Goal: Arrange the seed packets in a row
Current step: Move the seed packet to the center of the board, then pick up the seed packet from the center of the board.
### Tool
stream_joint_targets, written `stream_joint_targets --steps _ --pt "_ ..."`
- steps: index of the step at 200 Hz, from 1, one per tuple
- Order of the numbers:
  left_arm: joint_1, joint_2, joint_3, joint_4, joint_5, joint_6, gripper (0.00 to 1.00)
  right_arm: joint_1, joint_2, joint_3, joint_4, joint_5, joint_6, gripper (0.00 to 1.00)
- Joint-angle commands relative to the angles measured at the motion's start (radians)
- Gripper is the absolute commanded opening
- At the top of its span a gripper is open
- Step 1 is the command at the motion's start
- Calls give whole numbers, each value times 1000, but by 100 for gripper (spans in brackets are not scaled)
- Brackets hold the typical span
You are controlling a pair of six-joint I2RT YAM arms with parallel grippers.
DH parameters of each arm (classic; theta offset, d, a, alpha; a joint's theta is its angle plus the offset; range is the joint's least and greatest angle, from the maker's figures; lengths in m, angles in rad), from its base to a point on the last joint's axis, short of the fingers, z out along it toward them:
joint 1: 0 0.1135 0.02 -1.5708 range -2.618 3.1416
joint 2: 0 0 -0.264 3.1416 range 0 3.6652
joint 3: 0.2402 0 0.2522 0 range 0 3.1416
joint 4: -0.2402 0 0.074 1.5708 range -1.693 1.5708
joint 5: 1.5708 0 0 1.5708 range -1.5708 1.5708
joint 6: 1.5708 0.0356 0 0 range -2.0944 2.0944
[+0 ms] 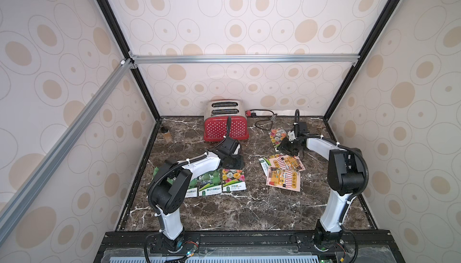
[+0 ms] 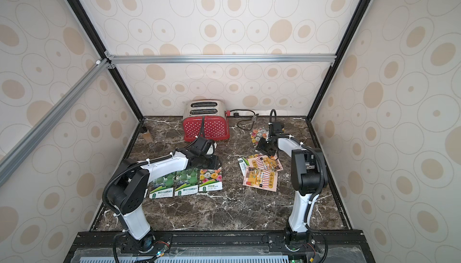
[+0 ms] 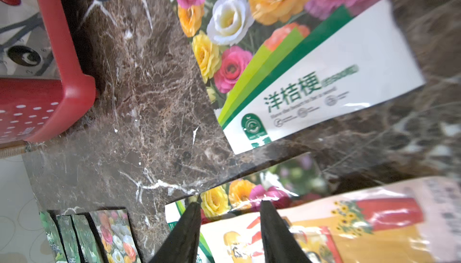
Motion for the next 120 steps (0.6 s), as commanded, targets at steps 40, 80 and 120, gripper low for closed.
stream_joint_targets --steps 40,80,120 --pt "-11 95 272 -71 24 61 52 -46 -53 -7 -50 13 -31 44" --pt "-14 264 459 -62 66 61 53 -75 -37 -5 -42 31 -20 48" --pt "-27 399 621 -65 98 50 54 -110 -10 8 -2 -15 -4 48"
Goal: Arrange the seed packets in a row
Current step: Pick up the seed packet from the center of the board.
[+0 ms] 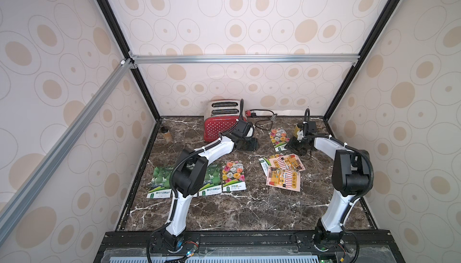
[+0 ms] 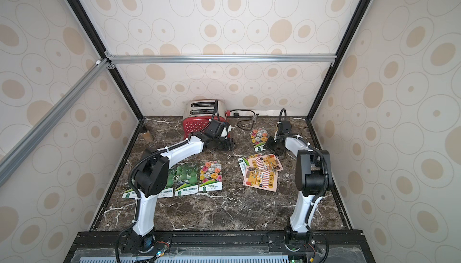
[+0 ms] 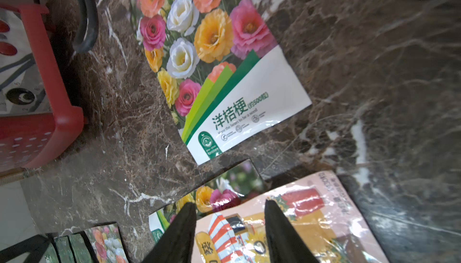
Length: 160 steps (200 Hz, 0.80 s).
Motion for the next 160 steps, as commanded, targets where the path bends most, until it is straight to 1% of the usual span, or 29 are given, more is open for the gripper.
stream_joint_targets --steps 1,41,60,93,121,141,160 --pt "-16 45 103 -23 28 7 54 -19 10 16 10 -23 5 48" --pt "-30 132 193 -21 31 13 56 -32 59 75 -11 -15 -10 49" --pt "-33 183 249 -17 38 5 56 -34 85 100 -17 11 -22 49" --pt "-35 279 354 7 35 -25 57 -41 147 170 -29 47 -37 51" --pt "-36 361 447 14 39 -52 57 -42 203 246 -56 46 -65 52" --pt "-38 391 468 48 40 -76 57 -41 232 285 -86 83 -86 53" --pt "-39 414 484 72 40 -91 58 -42 262 319 -108 90 -99 54"
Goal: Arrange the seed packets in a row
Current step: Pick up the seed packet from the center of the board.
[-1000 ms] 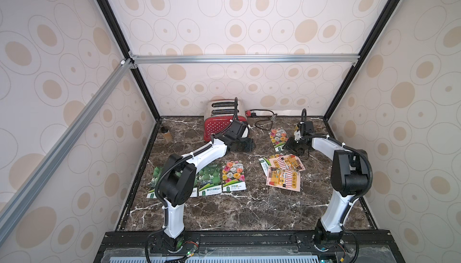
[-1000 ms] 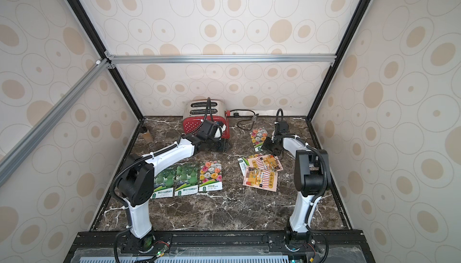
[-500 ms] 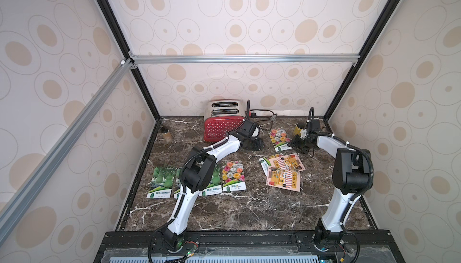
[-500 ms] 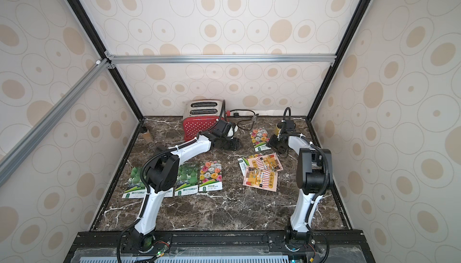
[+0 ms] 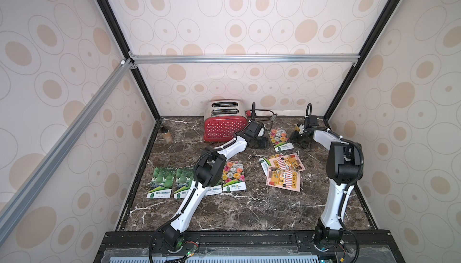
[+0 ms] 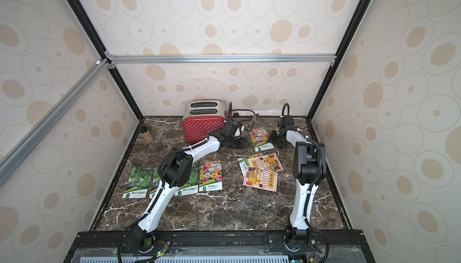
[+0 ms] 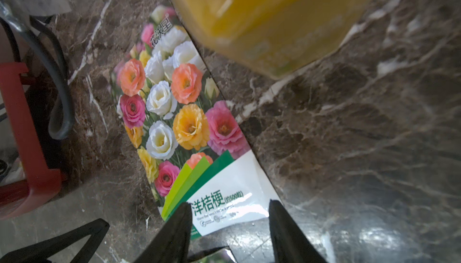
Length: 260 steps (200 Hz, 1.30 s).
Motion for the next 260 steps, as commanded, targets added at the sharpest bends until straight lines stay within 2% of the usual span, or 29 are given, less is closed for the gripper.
stream_joint_targets --steps 1,42,108,129,177,226,260 --pt "-5 27 67 46 2 -40 58 -4 43 53 -65 34 -41 54" --pt "-4 67 102 52 17 -58 58 -1 109 130 -111 40 -65 53" --pt "-5 104 137 67 36 -74 58 27 154 155 -110 40 -84 52" --pt "-5 122 159 63 39 -81 58 36 187 195 -132 10 -82 52" --pt "-7 182 210 56 50 -109 59 80 178 200 -180 -21 -112 44" --pt "-6 220 232 52 62 -115 59 97 112 70 -119 -107 -93 33" --pt "-7 225 230 57 77 -119 60 99 110 40 -95 -130 -86 22"
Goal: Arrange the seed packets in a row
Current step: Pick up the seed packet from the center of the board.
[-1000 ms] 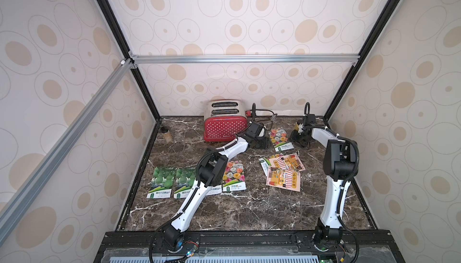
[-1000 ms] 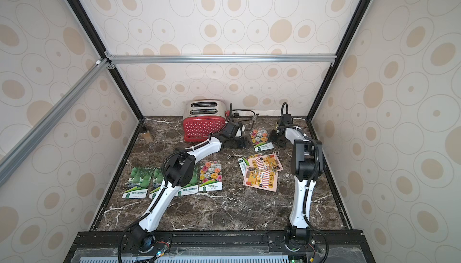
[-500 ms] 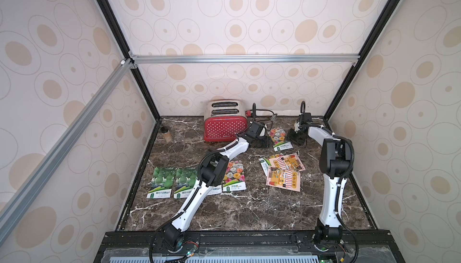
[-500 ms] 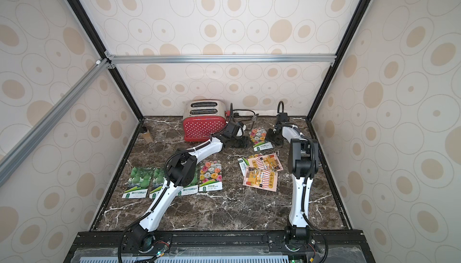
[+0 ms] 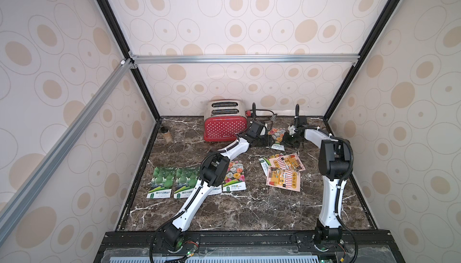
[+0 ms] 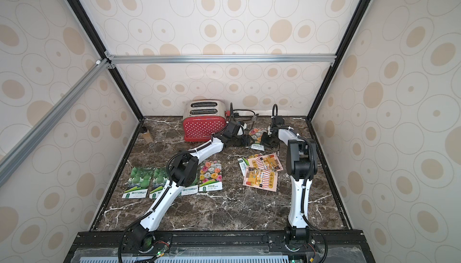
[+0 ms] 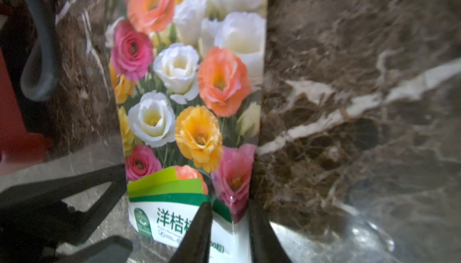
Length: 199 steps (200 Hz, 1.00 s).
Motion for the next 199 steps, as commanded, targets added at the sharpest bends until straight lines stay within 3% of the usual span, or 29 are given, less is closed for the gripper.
stream_joint_targets --steps 1,14,43,78,199 --pt "-10 54 22 -30 29 -20 60 16 9 -43 -30 -53 0 22" --pt "-10 55 22 -30 29 -20 59 15 9 -54 -9 -68 12 22" --pt "-10 58 19 -21 38 -20 45 16 0 -67 35 -115 33 17" --pt "-10 20 -29 -25 30 0 51 18 -57 -97 44 -110 31 5" --pt "72 -550 -618 100 -134 109 52 52 -426 -360 67 -227 32 1"
